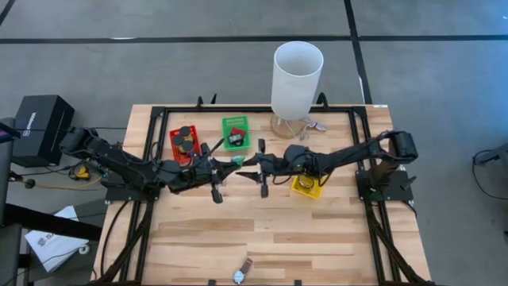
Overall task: Pick & Place Office items
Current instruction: Put the green wrist watch into the yellow bin
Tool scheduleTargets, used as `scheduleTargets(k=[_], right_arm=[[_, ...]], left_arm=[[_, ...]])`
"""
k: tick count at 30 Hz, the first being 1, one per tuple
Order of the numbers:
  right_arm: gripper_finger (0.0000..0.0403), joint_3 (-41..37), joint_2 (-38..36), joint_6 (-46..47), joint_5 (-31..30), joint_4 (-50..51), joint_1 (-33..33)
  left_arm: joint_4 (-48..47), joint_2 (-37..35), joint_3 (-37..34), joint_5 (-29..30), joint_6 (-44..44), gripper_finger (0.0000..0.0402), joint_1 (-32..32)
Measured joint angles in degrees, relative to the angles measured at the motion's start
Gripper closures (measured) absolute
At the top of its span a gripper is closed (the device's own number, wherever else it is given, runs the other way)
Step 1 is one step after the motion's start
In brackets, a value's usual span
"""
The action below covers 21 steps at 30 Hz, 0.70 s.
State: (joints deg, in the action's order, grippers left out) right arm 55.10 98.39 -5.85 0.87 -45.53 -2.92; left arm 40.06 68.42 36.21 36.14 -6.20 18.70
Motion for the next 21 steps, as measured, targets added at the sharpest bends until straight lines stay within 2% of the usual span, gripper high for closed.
scheduleTargets(k=[4, 15, 21], right_arm=[[0.0301, 1.72, 2.36, -0.19, 0.58, 0.62, -0.01], [0.0303, 2.93, 2.18, -0.17, 0.60, -0.15, 0.25], [0.0345, 2.94, 2.20, -0.17, 0.62, 0.49, 0.26]], left_arm=[[-0.29, 0.00, -0.01, 0.00, -0.80, 0.0396, 0.02], [-0.14, 0.00, -0.02, 0.00, -1.07, 0.0396, 0.13], [-0.16, 0.00, -0.02, 0.00, -1.07, 0.0396, 0.13]])
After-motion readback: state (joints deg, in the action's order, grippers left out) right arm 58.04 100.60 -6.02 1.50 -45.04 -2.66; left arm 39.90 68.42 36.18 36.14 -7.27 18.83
